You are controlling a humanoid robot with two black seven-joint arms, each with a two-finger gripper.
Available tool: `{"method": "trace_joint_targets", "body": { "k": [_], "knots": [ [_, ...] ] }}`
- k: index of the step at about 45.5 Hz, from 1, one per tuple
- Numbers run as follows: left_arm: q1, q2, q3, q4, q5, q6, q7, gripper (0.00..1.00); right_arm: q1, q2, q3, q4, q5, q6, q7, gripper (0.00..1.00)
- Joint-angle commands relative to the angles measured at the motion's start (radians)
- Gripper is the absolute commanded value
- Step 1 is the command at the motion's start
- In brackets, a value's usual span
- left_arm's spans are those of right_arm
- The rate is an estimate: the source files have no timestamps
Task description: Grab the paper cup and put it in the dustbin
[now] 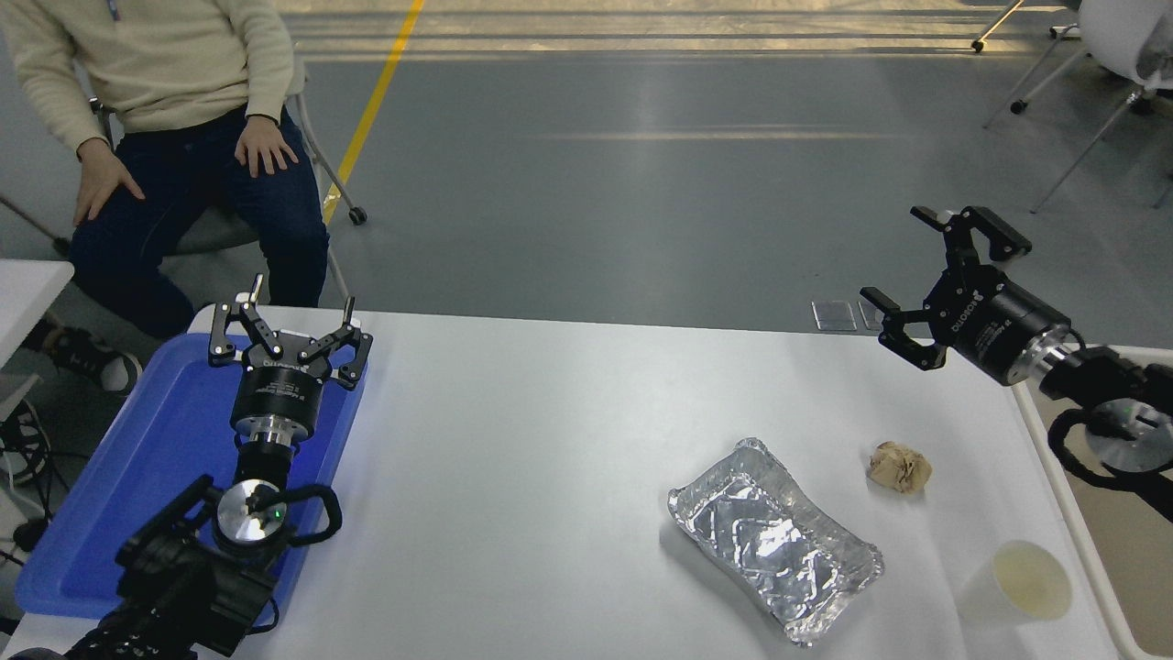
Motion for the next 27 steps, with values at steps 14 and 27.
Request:
{"method": "trace_joint_targets", "body": {
  "k": [14, 27],
  "knots": [
    [0.000, 0.000, 0.000, -0.001, 0.001, 0.000, 0.003, 1.00, 0.819, 0.003, -1.050, 0.185, -0.099, -0.003, -0.002, 1.00],
    [0.000, 0.000, 0.000, -0.001, 0.001, 0.000, 0.003, 1.00, 1.235, 0.310, -1.541, 0.338, -0.086, -0.003, 0.001, 1.00]
  ]
}}
